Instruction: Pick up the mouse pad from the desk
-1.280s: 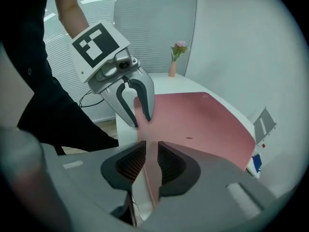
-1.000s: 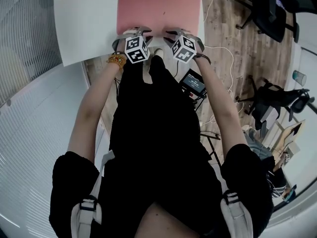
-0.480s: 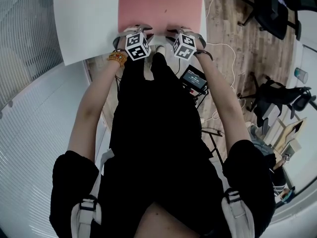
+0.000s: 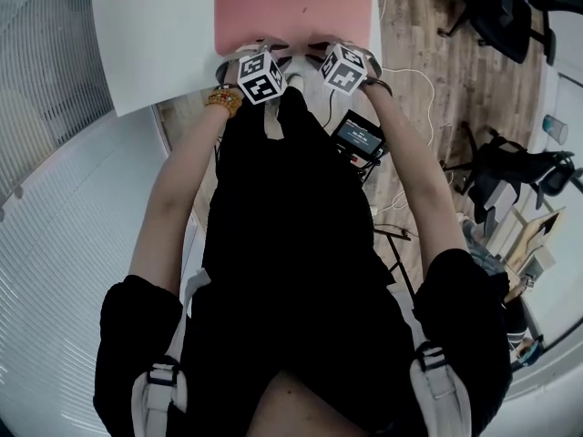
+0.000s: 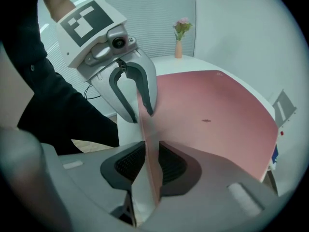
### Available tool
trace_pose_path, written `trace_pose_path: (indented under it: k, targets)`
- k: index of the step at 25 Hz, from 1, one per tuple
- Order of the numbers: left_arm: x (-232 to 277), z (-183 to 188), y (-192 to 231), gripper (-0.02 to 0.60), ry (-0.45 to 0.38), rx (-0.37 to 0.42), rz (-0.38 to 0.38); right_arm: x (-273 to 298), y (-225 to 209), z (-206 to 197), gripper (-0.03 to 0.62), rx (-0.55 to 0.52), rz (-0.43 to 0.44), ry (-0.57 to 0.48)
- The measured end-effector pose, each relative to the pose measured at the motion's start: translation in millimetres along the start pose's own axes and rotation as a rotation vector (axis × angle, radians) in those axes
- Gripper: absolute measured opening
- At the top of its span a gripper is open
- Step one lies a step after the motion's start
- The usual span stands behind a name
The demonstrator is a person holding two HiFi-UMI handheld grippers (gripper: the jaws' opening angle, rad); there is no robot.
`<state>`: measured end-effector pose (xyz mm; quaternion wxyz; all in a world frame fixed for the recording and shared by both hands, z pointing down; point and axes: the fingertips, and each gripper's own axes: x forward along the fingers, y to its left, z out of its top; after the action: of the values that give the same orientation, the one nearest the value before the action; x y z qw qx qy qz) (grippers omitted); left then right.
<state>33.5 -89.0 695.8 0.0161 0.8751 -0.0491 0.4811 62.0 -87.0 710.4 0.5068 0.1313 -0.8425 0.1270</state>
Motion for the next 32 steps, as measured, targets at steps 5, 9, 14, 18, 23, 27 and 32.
trace_pose_path:
  k: [5, 9, 14, 18, 23, 27, 32]
  targets:
    - [8, 9, -7, 0.115, 0.008, 0.001, -0.004, -4, -1, 2, 0.107, 0.119, 0.056, -0.060]
    - [16, 8, -10, 0.115, 0.026, 0.033, 0.009, -4, -1, 0, 0.097, 0.171, 0.083, -0.080]
    - [15, 11, -4, 0.094, 0.040, 0.044, 0.041, -5, 1, 2, 0.046, 0.154, 0.082, -0.095]
    - [16, 9, -1, 0.077, 0.066, 0.108, 0.068, -5, 5, 5, 0.032, -0.013, 0.011, -0.049]
    - [12, 10, -9, 0.036, 0.030, 0.124, 0.076, -11, 3, 10, 0.029, -0.049, -0.024, -0.061]
    - [6, 15, -6, 0.044, -0.011, 0.144, 0.132, -15, -2, 13, 0.029, -0.050, -0.035, -0.064]
    - [13, 16, -1, 0.129, 0.000, 0.107, 0.153, -17, -10, 15, 0.029, -0.023, -0.059, -0.075]
